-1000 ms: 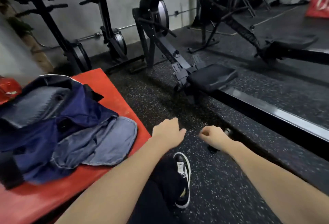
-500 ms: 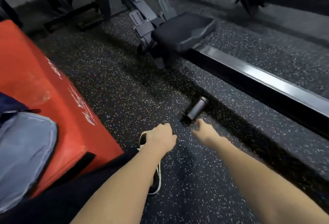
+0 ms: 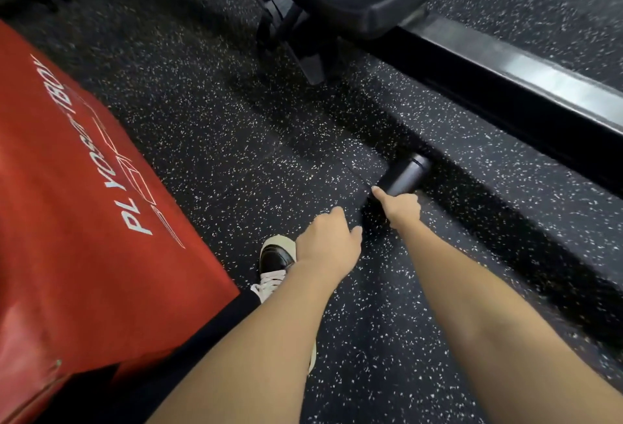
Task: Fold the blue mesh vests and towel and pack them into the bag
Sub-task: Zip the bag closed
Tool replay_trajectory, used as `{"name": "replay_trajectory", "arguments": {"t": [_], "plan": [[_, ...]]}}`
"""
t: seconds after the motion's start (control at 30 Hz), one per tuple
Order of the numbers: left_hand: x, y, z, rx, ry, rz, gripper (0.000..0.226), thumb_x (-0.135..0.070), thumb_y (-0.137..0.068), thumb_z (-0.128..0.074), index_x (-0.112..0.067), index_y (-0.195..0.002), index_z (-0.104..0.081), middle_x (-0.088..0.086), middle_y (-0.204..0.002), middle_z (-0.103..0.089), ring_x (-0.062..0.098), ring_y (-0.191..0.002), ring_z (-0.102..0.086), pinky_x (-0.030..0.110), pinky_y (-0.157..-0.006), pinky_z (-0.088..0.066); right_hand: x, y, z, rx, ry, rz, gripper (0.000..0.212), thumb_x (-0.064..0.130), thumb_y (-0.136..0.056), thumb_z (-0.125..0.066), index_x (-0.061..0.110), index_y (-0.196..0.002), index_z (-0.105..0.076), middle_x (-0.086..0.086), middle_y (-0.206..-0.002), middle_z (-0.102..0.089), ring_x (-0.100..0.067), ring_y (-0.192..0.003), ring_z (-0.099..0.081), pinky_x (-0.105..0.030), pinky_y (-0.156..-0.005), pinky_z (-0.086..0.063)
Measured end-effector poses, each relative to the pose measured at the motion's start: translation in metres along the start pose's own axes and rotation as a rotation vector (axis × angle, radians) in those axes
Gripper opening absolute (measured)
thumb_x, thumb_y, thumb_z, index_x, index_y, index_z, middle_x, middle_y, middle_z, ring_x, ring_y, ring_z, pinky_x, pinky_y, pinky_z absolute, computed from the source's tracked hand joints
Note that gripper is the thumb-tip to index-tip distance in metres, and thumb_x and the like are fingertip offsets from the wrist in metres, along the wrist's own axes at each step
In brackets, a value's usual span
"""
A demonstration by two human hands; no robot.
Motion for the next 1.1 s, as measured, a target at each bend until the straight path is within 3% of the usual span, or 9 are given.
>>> {"name": "replay_trajectory", "arguments": {"t": [0.07,0.17,0.27,0.37,0.47,0.67,0.83,0.93,1.1], "plan": [[0.007,-0.001,-0.002,-0.012,0.005,0.009,0.04,-0.045,-0.1,-0.048,-0.018,-0.129,-0.049,0.005,-0.116,-0.064,0.028,-0.106,-0.061,0.042,-0.086,-0.052,-0.002,-0.002,-0.003,0.016,-0.048,-0.022,0.108,0.079,-0.056,-0.071,-0.003,-0.122,-0.048,-0.013,-0.113,-0.064,-0.034,-0.098,-0.068,-0.045,-0.088,-0.057],[0.017,0.0,-0.003,-0.014,0.005,0.028,0.041,-0.045,-0.1,-0.048,-0.017,-0.13,-0.049,0.005,-0.113,-0.064,0.027,-0.102,-0.062,0.043,-0.085,-0.053,0.004,0.007,0.001,0.048,-0.15,-0.042,0.061,0.058,-0.07,-0.078,0.005,-0.09,-0.055,-0.006,-0.086,-0.063,-0.028,-0.083,-0.072,-0.037,-0.074,-0.057],[0.019,0.005,-0.001,-0.02,0.008,0.027,0.041,-0.046,-0.1,-0.048,-0.018,-0.13,-0.049,0.004,-0.112,-0.064,0.026,-0.103,-0.061,0.041,-0.083,-0.052,0.002,0.013,0.005,0.137,-0.324,-0.042,0.052,0.04,-0.07,-0.084,0.004,-0.099,-0.059,-0.007,-0.111,-0.061,-0.023,-0.085,-0.068,-0.036,-0.079,-0.06],[0.013,0.016,0.007,-0.03,0.015,0.002,0.043,-0.046,-0.1,-0.047,-0.02,-0.135,-0.047,0.002,-0.116,-0.063,0.025,-0.106,-0.061,0.04,-0.083,-0.049,0.004,0.041,0.015,0.227,-0.415,0.004,0.037,0.027,-0.073,-0.085,0.004,-0.09,-0.062,-0.013,-0.11,-0.066,-0.022,-0.094,-0.067,-0.036,-0.083,-0.061],[0.013,0.035,0.024,-0.055,0.063,-0.006,0.046,-0.047,-0.099,-0.048,-0.022,-0.138,-0.046,0.002,-0.119,-0.063,0.024,-0.106,-0.061,0.038,-0.083,-0.048,0.011,0.09,0.025,0.332,-0.398,0.059,0.038,0.026,-0.078,-0.084,-0.004,-0.093,-0.065,-0.016,-0.094,-0.07,-0.021,-0.076,-0.071,-0.024,-0.063,-0.06],[0.04,0.081,0.107,-0.2,0.29,0.078,0.05,-0.054,-0.095,-0.053,-0.024,-0.134,-0.051,-0.004,-0.103,-0.063,0.019,-0.097,-0.059,0.037,-0.09,-0.05,0.06,0.22,0.054,0.457,-0.373,0.331,0.036,0.017,-0.081,-0.082,-0.002,-0.103,-0.062,-0.004,-0.071,-0.074,-0.011,-0.059,-0.07,-0.021,-0.053,-0.053],[0.057,0.152,0.208,-0.444,0.606,0.027,0.053,-0.057,-0.093,-0.056,-0.017,-0.128,-0.059,-0.003,-0.107,-0.065,0.016,-0.107,-0.058,0.023,-0.087,-0.037,0.128,0.346,0.068,0.489,-0.228,0.678,0.058,0.041,-0.064,-0.091,0.018,-0.111,-0.066,-0.003,-0.095,-0.077,-0.016,-0.08,-0.074,-0.034,-0.074,-0.059],[0.072,0.209,0.253,-0.552,0.711,-0.053,0.05,-0.065,-0.091,-0.051,-0.022,-0.115,-0.061,-0.005,-0.105,-0.066,0.014,-0.099,-0.058,0.023,-0.08,-0.036,0.158,0.428,0.062,0.597,-0.278,0.79,0.045,0.019,-0.073,-0.088,0.013,-0.111,-0.065,-0.008,-0.106,-0.073,-0.022,-0.094,-0.073,-0.04,-0.086,-0.06],[0.125,0.303,0.296,-0.74,0.812,-0.135,0.042,-0.053,-0.082,-0.072,-0.026,-0.111,-0.059,-0.018,-0.096,-0.065,-0.005,-0.084,-0.059,0.002,-0.064,-0.041,0.185,0.555,0.036,0.683,-0.208,1.031,0.051,0.017,-0.071,-0.09,0.021,-0.114,-0.064,0.007,-0.104,-0.074,-0.013,-0.102,-0.07,-0.02,-0.084,-0.055]]}}
Point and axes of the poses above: each hand's wrist, its own y-axis away from the middle knuckle, its own z-axis out of the back of the hand, x = y × z, the point moved 7 cm from there along -y, towards the middle knuckle
